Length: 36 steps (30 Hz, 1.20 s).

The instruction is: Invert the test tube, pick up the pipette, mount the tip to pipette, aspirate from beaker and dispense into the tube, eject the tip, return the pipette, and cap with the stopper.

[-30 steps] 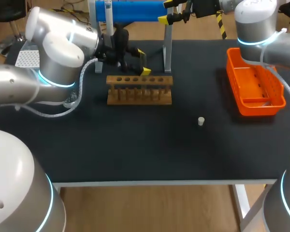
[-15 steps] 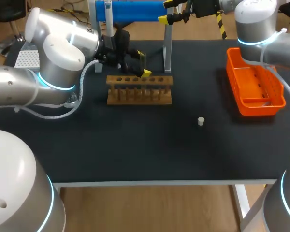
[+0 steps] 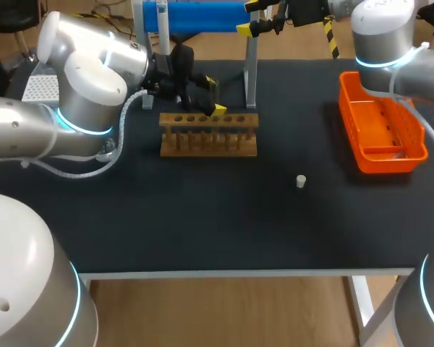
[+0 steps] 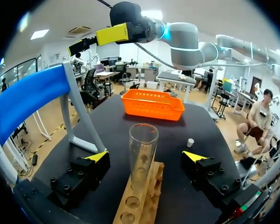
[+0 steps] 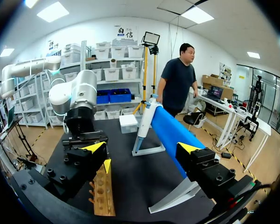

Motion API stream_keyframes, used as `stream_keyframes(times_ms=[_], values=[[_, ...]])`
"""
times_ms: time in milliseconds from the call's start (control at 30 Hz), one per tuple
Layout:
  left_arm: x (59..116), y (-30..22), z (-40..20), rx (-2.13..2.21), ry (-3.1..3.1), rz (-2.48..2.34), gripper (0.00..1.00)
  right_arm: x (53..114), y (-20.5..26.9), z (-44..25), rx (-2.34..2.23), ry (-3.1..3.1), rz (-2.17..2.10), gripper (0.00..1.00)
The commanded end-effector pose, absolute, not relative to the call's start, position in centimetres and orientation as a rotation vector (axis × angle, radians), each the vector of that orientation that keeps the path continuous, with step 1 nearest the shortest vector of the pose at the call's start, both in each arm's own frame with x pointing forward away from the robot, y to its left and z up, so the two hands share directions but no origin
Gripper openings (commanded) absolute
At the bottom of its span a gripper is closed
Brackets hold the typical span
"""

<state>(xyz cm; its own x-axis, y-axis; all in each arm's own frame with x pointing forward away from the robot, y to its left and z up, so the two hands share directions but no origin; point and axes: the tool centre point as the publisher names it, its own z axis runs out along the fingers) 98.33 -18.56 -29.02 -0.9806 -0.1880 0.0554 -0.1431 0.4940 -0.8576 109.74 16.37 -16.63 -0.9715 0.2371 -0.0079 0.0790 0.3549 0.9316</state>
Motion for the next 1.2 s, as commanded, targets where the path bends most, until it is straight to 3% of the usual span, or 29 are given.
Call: stream_keyframes(times_ms=[33, 200, 667, 1200], values=[[98.4, -18.6, -29.0, -0.295, 2.678, -1.529, 1.00, 109.9, 16.3, -16.5, 0.288, 2.473, 1.682, 1.00], [98.4, -18.6, -29.0, -0.295, 2.678, -1.529, 1.00, 108.6, 14.4, -17.0, 0.270, 2.480, 1.644, 1.00], [98.4, -18.6, -29.0, -0.295, 2.678, -1.529, 1.00, 96.5, 0.3, -23.0, 0.327, 2.615, 1.508, 1.00], [98.4, -18.6, -29.0, -0.295, 2.678, -1.529, 1.00, 96.5, 0.3, -23.0, 0.327, 2.615, 1.508, 1.00]])
